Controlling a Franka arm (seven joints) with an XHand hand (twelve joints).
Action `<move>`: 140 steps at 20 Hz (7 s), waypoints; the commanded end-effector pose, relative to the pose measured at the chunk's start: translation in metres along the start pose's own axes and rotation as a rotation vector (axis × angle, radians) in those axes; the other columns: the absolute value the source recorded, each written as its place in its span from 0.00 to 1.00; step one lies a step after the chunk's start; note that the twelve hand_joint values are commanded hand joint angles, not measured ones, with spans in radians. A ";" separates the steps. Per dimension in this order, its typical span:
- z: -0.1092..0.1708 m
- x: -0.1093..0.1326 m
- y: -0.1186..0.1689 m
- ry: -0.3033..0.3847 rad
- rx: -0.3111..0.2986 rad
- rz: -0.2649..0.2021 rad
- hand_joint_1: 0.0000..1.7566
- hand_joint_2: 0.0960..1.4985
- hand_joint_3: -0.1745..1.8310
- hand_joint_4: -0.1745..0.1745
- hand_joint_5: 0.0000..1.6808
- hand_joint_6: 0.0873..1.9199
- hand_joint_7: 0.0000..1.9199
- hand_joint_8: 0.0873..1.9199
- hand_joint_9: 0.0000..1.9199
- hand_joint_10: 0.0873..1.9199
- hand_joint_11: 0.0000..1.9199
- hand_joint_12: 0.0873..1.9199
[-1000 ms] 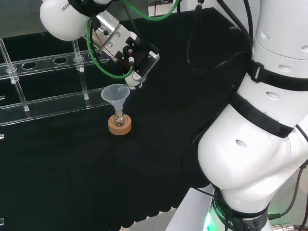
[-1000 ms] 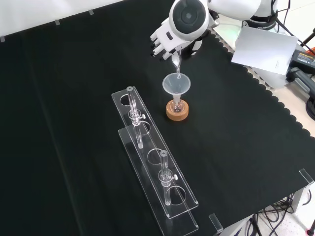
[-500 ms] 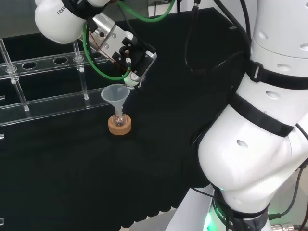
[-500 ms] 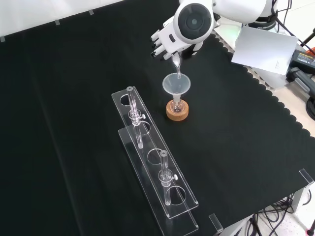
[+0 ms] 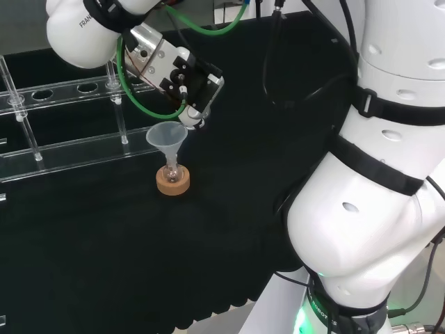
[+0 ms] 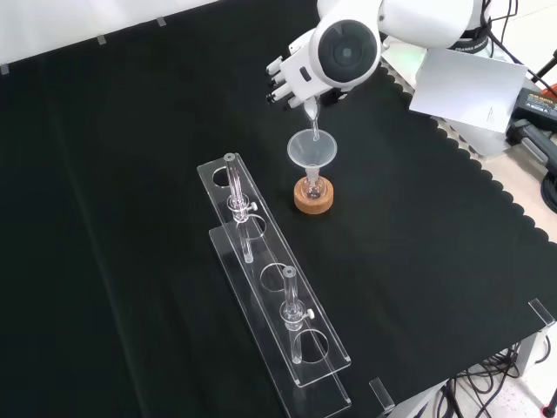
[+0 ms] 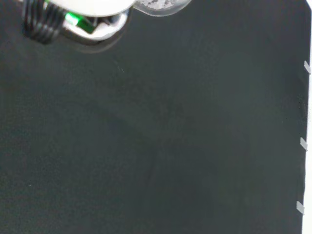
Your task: Pour all the NaCl from the weighing funnel into the round-bottom flask.
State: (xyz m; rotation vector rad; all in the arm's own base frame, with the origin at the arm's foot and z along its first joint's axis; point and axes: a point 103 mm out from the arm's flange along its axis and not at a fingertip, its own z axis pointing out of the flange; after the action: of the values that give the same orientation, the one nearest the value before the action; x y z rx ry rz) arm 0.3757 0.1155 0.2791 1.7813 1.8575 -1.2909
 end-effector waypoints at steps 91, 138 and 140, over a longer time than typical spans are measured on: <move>-0.033 0.015 0.001 -0.286 0.083 0.064 0.64 0.43 0.37 1.00 0.77 0.27 0.24 0.33 0.44 0.16 0.40 0.53; -0.032 0.012 0.000 -0.254 0.098 0.058 0.64 0.43 0.37 1.00 0.77 0.27 0.23 0.33 0.44 0.16 0.40 0.53; -0.029 0.009 0.000 -0.233 0.091 0.059 0.64 0.43 0.37 1.00 0.77 0.27 0.23 0.33 0.43 0.16 0.40 0.53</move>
State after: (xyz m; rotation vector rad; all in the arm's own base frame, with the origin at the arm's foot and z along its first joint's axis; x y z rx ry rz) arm 0.3862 0.1530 0.2902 1.5929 1.5953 -1.5486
